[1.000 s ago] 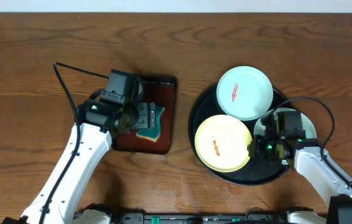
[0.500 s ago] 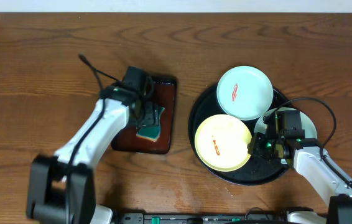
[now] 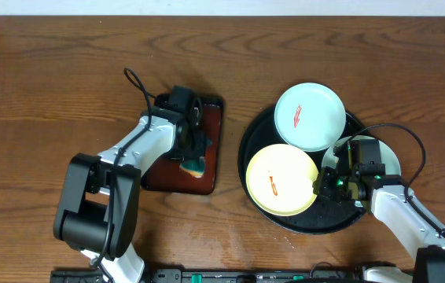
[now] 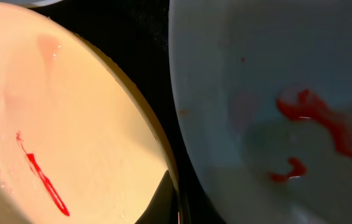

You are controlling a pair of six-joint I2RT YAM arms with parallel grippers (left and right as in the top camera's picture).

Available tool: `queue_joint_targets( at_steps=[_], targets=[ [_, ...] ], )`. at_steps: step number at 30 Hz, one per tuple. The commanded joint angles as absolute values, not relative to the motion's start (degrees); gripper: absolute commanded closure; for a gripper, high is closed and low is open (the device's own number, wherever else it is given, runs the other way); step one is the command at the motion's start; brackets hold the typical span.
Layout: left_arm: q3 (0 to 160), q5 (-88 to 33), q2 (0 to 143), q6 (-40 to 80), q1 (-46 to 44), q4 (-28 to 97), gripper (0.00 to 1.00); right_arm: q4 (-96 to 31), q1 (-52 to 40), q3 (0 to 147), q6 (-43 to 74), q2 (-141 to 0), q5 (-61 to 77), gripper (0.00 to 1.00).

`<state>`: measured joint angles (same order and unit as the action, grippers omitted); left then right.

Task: Clean dirty plates on tray and stack at the side
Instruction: 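Grasp the teal sponge with the left gripper and lift it, then scrub the yellow plate with the sponge held in the left gripper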

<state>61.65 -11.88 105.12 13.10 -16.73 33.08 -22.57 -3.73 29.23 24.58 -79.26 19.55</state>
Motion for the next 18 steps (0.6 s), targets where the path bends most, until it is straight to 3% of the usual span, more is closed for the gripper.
queue_joint_targets(
  at_steps=[1,18],
  targets=[
    [61.0,-6.8,108.2,12.1,-16.2,33.6,0.92,-22.1,-3.9,29.3,25.7,-80.1,13.4,0.99],
    [72.2,-7.6,98.3,12.1,-16.2,48.3,0.92,-22.0,-3.9,29.3,25.6,-80.1,13.8,0.99]
  ],
)
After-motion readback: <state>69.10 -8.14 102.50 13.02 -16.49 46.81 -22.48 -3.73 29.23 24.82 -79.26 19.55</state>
